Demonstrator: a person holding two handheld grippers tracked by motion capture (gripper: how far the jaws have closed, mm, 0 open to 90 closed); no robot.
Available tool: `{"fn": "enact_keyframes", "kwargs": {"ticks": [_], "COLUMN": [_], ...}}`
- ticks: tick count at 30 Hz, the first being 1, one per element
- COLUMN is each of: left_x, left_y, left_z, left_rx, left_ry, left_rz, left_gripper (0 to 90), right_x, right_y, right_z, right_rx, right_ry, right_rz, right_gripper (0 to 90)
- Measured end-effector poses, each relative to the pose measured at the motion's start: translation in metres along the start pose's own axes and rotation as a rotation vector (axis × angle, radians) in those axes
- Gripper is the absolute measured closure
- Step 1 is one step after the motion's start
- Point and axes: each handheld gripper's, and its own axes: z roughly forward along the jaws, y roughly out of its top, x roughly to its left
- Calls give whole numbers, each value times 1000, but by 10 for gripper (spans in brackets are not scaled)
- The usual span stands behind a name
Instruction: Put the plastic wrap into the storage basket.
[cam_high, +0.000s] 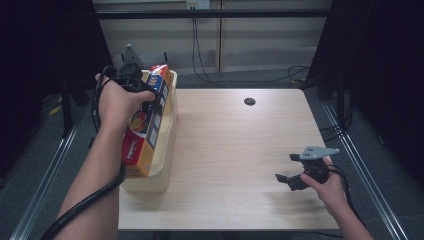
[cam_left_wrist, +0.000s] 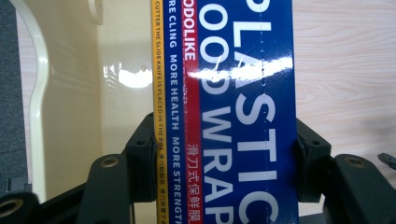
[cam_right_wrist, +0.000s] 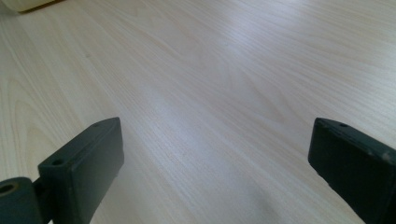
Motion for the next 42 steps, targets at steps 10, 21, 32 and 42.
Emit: {"fn": "enact_keyframes", "kwargs": {"ticks": [10,21,32,42], "left_x": [9,15,23,31], "left_y": [-6,-10,-14,-17], "left_z": [7,17,29,40], "left_rx": [13,24,42,58], "left_ry": [4,5,4,3], "left_rz": [-18,-26,-37,-49], "left_gripper": [406,406,405,405], "right_x": [0,1,2,3], "right_y": [0,2,5,6], "right_z": [1,4,7,9], "right_rx": [0,1,3,7], "right_ry": [2,5,14,27], "right_rz": [-4,-7,-15,-21], "right_gripper": [31,32,32,33]}}
